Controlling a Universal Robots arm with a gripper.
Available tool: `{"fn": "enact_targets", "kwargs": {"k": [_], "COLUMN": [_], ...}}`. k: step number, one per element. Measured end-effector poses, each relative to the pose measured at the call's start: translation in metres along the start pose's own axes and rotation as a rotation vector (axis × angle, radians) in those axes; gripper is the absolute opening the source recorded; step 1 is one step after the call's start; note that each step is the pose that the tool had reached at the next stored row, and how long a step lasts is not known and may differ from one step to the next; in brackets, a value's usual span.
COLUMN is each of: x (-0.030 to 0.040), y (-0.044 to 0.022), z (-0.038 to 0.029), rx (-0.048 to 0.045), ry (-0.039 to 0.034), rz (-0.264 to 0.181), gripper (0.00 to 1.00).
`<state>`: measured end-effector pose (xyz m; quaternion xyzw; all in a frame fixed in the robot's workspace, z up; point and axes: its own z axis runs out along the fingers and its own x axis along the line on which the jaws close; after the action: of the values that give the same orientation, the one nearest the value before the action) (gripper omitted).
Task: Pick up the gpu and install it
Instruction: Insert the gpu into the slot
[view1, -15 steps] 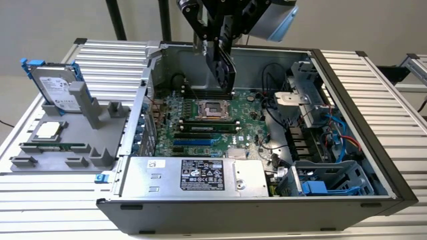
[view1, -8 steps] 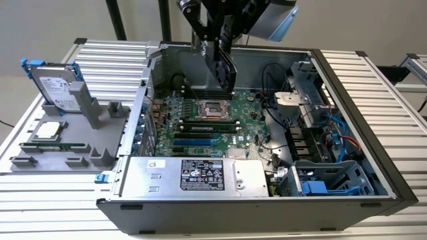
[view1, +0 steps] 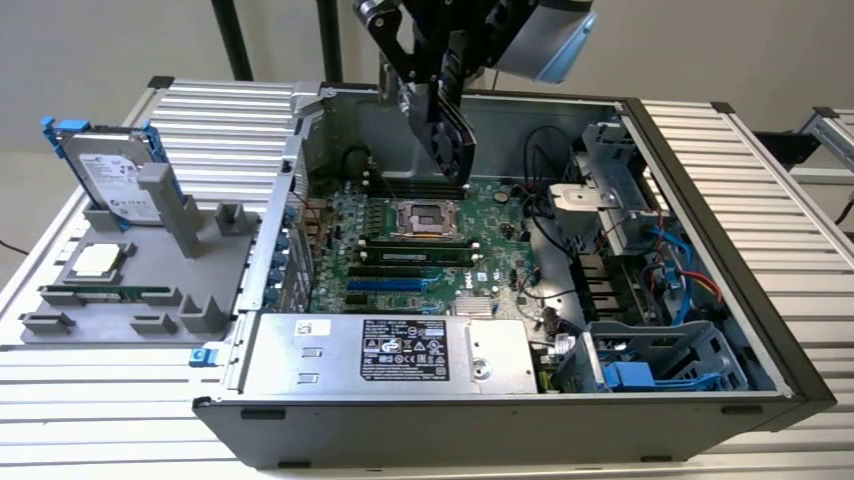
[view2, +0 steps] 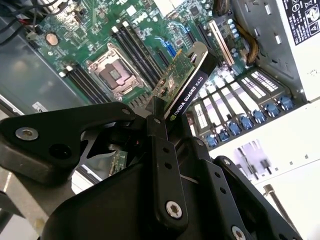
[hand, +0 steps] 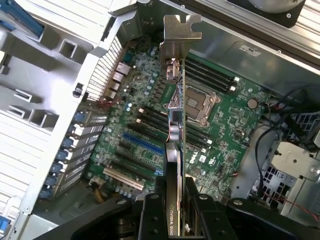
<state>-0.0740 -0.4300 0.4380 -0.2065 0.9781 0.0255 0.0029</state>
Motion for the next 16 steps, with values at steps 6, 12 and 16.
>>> {"fn": "enact_targets", "kwargs": {"k": [6, 12, 16], "x": [0.0000, 0.0000, 0.0000], "y": [0.0000, 0.0000, 0.0000], "z": [0.0000, 0.0000, 0.0000], "rx": [-0.0006, -0.0011, -0.0015], "ry": [0.0017, 0.0033, 0.0044], "rz": [-0.035, -0.068, -0.091], "gripper": [0.00, 0.00, 0.00]}}
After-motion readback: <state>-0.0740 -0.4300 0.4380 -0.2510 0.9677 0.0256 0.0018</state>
